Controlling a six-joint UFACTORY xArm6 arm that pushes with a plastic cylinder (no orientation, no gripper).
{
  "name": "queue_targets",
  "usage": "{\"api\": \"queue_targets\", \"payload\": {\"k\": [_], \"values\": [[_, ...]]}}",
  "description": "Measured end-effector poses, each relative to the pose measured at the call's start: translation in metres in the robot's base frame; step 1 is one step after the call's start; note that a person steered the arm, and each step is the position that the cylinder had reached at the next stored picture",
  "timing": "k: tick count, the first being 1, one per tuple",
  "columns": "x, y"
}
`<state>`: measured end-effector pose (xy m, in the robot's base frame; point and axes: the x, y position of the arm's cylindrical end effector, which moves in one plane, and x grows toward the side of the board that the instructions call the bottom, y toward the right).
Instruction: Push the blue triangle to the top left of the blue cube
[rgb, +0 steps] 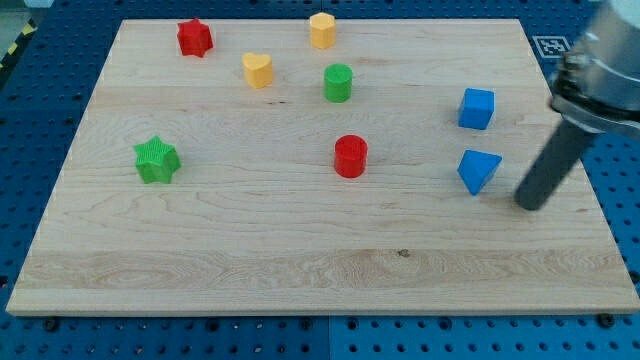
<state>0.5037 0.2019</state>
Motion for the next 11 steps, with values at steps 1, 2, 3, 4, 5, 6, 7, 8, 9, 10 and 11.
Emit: {"api": "queue_targets", "payload": {"k": [1,2,3,4,5,6,7,8,9,10,11], "values": [[-0.064,-0.047],[-0.093,-0.064],[-0.084,-0.045],[-0.057,-0.05],[-0.03,-0.064],[-0.021,-0.097],[-0.058,-0.114],[-0.091,-0.096],[-0.074,-0.092],[-0.038,-0.09],[-0.069,-0.072]]}}
